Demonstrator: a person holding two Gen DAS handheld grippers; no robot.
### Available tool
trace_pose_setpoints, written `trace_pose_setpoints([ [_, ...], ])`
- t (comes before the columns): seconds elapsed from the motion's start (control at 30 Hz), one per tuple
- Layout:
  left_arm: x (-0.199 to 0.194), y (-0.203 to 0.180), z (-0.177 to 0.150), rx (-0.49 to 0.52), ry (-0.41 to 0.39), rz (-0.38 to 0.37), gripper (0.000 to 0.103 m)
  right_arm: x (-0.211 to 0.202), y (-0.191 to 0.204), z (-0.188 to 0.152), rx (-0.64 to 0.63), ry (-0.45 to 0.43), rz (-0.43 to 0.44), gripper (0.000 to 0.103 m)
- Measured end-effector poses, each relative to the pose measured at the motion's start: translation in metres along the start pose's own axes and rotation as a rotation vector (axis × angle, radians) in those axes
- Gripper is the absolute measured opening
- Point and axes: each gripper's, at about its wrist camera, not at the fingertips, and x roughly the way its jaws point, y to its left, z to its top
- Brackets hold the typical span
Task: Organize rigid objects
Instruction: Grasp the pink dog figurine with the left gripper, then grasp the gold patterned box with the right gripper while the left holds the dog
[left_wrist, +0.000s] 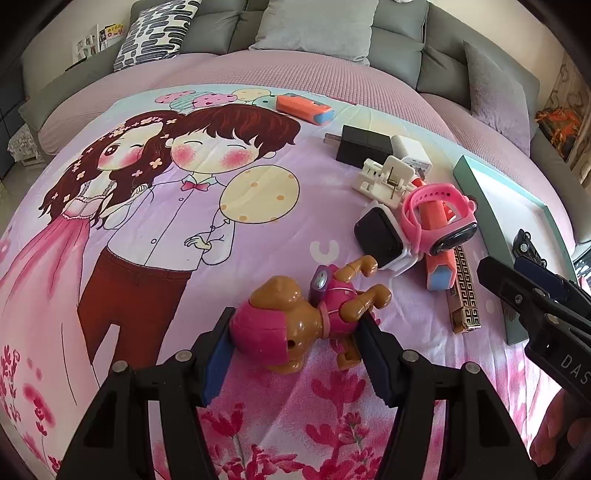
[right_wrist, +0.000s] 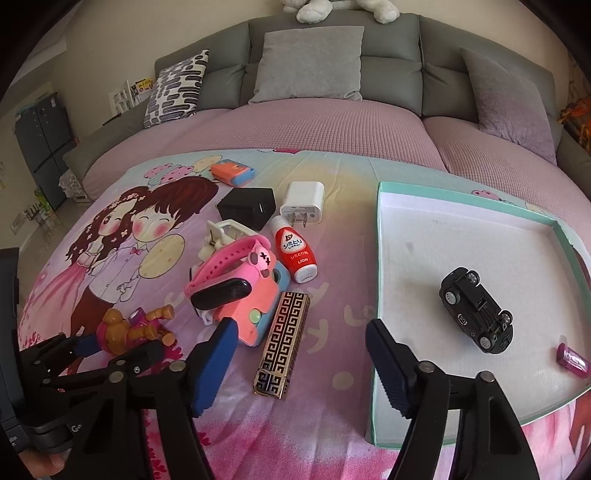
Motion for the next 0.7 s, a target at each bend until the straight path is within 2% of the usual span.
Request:
trace_pose_setpoints([
  [0.13,0.001,0.0,0.0,-0.001,0.003,-0.002,0.065,0.002,0.004,-0.001,-0.019,0.009,0.003,0.056],
  [0.53,0.001,0.0,0.0,-0.002,0.005,-0.002,0.065,0.021,0.011,-0.007,-0.038,0.075,-0.013,0.047],
  [0.7,0.001,0.0,0.0,-0.003,0.005,-0.002,0.065,0.028,0.01,-0.009,-0.032,0.103,-0.029,0.047],
])
